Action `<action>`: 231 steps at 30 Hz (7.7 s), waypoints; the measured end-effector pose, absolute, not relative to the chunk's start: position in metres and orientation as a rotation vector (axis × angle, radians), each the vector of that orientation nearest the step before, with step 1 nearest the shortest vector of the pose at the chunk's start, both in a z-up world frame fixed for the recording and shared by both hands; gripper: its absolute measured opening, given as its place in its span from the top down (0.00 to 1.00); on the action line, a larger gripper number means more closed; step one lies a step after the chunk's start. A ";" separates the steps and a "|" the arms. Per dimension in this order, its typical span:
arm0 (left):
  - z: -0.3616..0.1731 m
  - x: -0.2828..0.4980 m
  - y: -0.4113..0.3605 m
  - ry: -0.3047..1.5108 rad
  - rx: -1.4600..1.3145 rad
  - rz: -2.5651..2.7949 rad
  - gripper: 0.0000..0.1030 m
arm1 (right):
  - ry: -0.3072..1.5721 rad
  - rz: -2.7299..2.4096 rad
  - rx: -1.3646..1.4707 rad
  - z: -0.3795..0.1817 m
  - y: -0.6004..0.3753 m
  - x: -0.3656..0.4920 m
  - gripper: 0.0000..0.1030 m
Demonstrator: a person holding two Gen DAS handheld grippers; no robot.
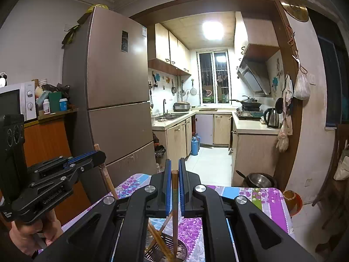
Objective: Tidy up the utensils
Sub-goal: 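Lower the chopsticks into the holder and open both grippers, then move both open grippers back down to the chopsticks on the table, then close the left gripper on a chopstick while the right gripper grasps another, then lift both chopsticks upright and lower them into the blue holder, then open both grippers to release the chopsticks into the holder, then move both open grippers back down to the remaining chopsticks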
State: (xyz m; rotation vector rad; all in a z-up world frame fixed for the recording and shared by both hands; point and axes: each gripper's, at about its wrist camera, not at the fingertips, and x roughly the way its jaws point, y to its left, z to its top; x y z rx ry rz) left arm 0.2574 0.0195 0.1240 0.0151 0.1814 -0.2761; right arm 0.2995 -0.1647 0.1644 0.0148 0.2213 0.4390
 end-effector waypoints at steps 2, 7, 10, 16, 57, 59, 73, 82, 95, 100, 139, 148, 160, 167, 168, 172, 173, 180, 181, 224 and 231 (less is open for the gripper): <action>0.122 0.260 0.018 0.193 0.016 -0.282 0.95 | 0.229 0.448 0.013 0.163 -0.164 0.302 0.92; 0.124 0.258 0.019 0.190 0.011 -0.277 0.49 | 0.216 0.449 0.028 0.167 -0.171 0.293 0.58; 0.127 0.238 0.021 0.162 0.013 -0.278 0.48 | 0.203 0.456 0.041 0.175 -0.188 0.266 0.58; 0.109 0.162 0.039 0.111 0.046 -0.288 0.46 | 0.220 0.490 0.020 0.138 -0.236 0.160 0.58; -0.149 0.005 0.068 0.490 0.069 -0.216 0.75 | 0.443 0.224 -0.024 -0.137 -0.223 -0.035 0.83; -0.149 0.006 0.070 0.491 0.063 -0.211 0.76 | 0.440 0.221 -0.026 -0.138 -0.223 -0.035 0.83; -0.155 -0.005 0.059 0.429 0.085 -0.195 0.88 | 0.388 0.190 -0.052 -0.144 -0.217 -0.043 0.83; -0.153 -0.007 0.058 0.424 0.074 -0.187 0.95 | 0.371 0.201 -0.044 -0.144 -0.215 -0.046 0.92; -0.074 -0.013 0.068 0.243 0.063 -0.188 0.95 | 0.203 0.240 -0.072 -0.062 -0.225 -0.063 0.93; -0.029 0.007 0.067 0.150 0.066 -0.198 0.95 | 0.131 0.289 -0.087 -0.011 -0.231 -0.041 0.93; 0.117 0.112 0.050 0.228 0.020 -0.265 0.95 | 0.196 0.441 -0.006 0.160 -0.222 0.133 0.93; 0.155 0.139 0.045 0.206 0.006 -0.258 0.95 | 0.171 0.445 0.001 0.207 -0.201 0.165 0.93; 0.182 0.190 0.037 0.194 -0.024 -0.237 0.95 | 0.190 0.416 0.002 0.228 -0.179 0.226 0.93; 0.178 0.215 0.027 0.203 -0.027 -0.248 0.95 | 0.215 0.415 0.003 0.224 -0.167 0.254 0.93; 0.177 0.218 0.025 0.205 -0.025 -0.249 0.95 | 0.220 0.413 -0.002 0.222 -0.165 0.257 0.93; 0.171 0.232 0.021 0.218 -0.020 -0.251 0.95 | 0.238 0.409 -0.005 0.215 -0.163 0.266 0.93; 0.169 0.234 0.021 0.216 -0.020 -0.253 0.95 | 0.244 0.407 -0.005 0.212 -0.163 0.268 0.93; 0.160 0.246 0.021 0.243 -0.026 -0.254 0.95 | 0.283 0.412 -0.008 0.193 -0.157 0.281 0.93; 0.159 0.248 0.021 0.246 -0.026 -0.253 0.95 | 0.289 0.414 -0.009 0.190 -0.156 0.284 0.93; 0.154 0.246 0.016 0.308 -0.005 -0.216 0.56 | 0.240 0.439 0.005 0.186 -0.171 0.260 0.66; 0.122 0.123 0.040 0.188 0.085 -0.253 0.39 | 0.213 0.521 0.013 0.153 -0.216 0.134 0.57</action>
